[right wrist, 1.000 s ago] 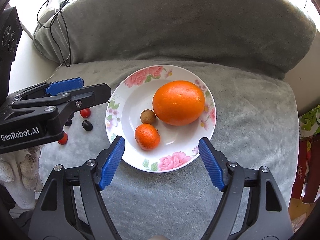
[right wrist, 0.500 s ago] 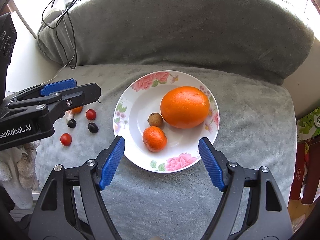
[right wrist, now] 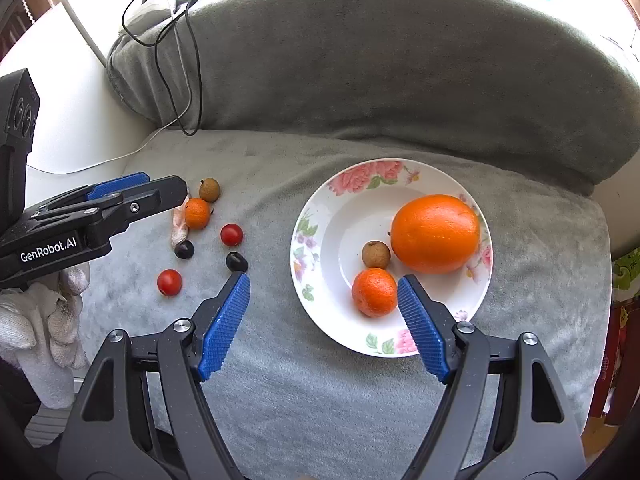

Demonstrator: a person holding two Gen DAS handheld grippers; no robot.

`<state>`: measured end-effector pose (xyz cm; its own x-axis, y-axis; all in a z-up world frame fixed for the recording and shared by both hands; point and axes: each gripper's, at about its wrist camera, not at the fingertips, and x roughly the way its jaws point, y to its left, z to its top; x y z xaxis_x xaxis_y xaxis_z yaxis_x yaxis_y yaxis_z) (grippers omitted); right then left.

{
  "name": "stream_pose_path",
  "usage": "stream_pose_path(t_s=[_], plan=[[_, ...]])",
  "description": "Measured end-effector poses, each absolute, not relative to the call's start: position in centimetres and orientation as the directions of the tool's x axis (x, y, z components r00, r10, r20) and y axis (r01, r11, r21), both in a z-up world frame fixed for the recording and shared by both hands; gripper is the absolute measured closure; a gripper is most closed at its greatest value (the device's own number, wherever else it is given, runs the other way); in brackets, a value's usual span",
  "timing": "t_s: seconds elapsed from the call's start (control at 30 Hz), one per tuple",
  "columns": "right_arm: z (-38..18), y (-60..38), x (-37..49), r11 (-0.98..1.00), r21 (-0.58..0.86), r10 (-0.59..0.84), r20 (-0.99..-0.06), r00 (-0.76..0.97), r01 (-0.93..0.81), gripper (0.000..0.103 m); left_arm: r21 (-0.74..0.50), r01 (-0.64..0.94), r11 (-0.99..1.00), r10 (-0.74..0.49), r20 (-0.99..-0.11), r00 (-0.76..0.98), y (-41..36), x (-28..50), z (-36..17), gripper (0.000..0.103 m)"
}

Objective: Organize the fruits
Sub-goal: 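Lift both grippers away from the plate, then move the left gripper toward a red cherry tomato while the right gripper approaches a dark plum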

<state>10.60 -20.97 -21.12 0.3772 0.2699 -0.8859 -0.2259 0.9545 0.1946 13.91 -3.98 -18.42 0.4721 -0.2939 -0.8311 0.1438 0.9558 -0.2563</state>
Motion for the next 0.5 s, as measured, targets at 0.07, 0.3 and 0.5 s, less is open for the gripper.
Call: stream_pose_path(t_s=[0.07,0.3,0.5], plan=[[-21.2,-20.4,10.8,0.952,0.198,0.276,-0.886,0.373,-0.235,0.024,-0.252,0.116,0.961,-0.277,-0.836,0.474,-2.6,13.6,-18.7,0.028],[-22.0,-18.4,12.1,0.938,0.208,0.3,-0.888,0.35,-0.276,0.024,-0.245,0.018,0.969,-0.224,-0.849,0.478,2.2,11.5,-20.0,0.028],[-22.6,-16.3,13.4,0.922,0.199,0.311,-0.892,0.327,-0.333,0.024,-0.243,-0.06,0.968,-0.188,-0.866,0.463,5.1,9.5,-21.6,0.028]])
